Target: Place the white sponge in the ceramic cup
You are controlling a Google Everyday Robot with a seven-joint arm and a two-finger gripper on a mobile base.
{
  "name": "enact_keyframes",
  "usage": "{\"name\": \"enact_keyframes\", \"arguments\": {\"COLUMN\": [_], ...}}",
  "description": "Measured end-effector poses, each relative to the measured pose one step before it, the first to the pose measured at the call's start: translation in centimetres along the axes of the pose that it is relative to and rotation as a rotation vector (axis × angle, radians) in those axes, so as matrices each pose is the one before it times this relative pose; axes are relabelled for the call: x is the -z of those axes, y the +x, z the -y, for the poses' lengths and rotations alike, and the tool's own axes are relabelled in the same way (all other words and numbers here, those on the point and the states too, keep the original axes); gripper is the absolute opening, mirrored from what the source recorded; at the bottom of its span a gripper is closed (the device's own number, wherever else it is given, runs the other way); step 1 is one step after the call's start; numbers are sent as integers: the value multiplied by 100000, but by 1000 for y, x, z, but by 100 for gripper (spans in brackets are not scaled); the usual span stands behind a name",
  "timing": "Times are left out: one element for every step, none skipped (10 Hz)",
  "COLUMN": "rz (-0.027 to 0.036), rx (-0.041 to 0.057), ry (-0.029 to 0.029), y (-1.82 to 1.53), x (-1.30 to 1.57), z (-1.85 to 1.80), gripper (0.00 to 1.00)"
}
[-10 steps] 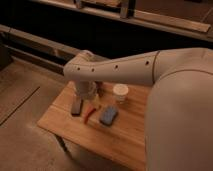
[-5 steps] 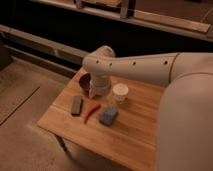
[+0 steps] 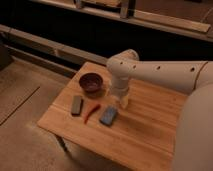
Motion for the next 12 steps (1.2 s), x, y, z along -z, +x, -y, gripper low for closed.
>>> {"name": "enact_keyframes", "arguments": {"rz": [-1132, -773, -1040, -947, -454, -328, -84, 161, 101, 306, 235, 61], "rx": [276, 332, 490, 623, 119, -581, -465, -249, -276, -261, -91, 39], "ry": [-2421, -784, -120, 594, 543, 987, 1231, 1040, 526, 505, 602, 533], "y": [134, 188, 325, 395, 202, 72, 24, -21, -64, -172, -180, -125], "x": [-810, -544, -696, -613, -266, -245, -188, -122, -96, 8, -62, -102], "z": [-292, -136, -128, -100, 62, 260, 284, 160, 102, 110, 70, 6], "gripper": [65, 65, 65, 65, 65, 65, 65, 65, 65, 65, 65, 65]}}
